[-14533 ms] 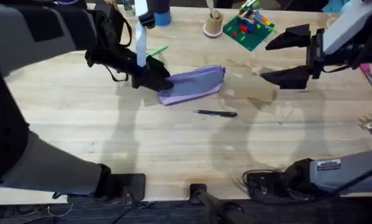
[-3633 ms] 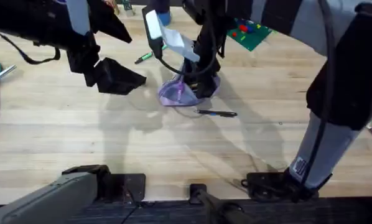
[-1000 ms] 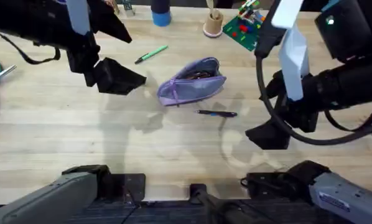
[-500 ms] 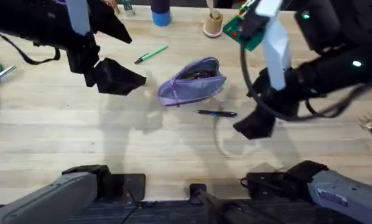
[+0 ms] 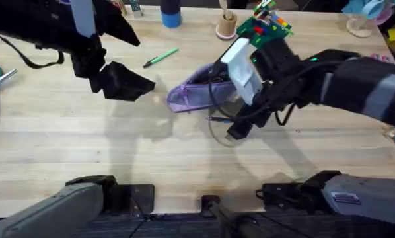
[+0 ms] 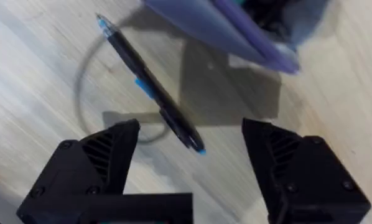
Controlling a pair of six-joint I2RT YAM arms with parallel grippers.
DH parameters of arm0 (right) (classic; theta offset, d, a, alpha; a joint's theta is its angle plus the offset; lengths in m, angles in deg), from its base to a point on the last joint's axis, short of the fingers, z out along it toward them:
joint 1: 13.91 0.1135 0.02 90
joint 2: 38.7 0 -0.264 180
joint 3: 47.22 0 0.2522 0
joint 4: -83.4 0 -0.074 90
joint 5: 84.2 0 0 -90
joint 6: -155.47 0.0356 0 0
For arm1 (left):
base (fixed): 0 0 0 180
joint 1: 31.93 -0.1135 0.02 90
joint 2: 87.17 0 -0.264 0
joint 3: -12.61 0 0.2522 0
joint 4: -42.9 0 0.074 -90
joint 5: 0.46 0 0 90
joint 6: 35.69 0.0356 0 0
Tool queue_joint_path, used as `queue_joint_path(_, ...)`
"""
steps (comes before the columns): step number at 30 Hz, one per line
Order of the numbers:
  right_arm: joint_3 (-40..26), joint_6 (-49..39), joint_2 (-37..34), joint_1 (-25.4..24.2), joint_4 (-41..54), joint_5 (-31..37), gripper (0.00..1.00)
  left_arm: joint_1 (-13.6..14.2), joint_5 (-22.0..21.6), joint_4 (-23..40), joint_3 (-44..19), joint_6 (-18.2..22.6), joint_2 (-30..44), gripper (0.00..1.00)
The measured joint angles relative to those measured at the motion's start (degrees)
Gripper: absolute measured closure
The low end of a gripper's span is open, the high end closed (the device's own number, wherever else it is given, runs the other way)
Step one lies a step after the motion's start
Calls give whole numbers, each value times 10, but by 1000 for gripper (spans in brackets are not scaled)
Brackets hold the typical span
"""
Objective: Unzip the bag, pick up the pens from the table one at a time and place them inside, then zip the bag closed.
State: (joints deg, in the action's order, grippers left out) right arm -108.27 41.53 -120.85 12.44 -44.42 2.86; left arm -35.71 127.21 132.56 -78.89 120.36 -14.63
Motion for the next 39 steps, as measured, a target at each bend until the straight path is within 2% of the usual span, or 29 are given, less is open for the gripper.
queue_joint_path(6, -5, 2, -23, 40, -5, 31, 6, 0, 0, 0, 0, 0, 0, 6)
queue_joint_path(8, -10, 2, -29, 52, -6, 40, 40, 0, 0, 0, 0, 0, 0, 6)
queue_joint_path(19, -14, 9, -35, 70, -8, 38, 559, 0, 0, 6, 0, 0, 0, 6)
queue_joint_path(27, -14, 14, -37, 70, -20, 47, 803, 0, 0, 9, 0, 0, 0, 6)
queue_joint_path(30, -15, 15, -37, 70, -23, 51, 946, 0, 0, 9, 0, 0, 0, 6)
queue_joint_path(39, -12, 14, -27, 70, -20, 52, 965, 0, 0, 9, 0, 0, 0, 6)
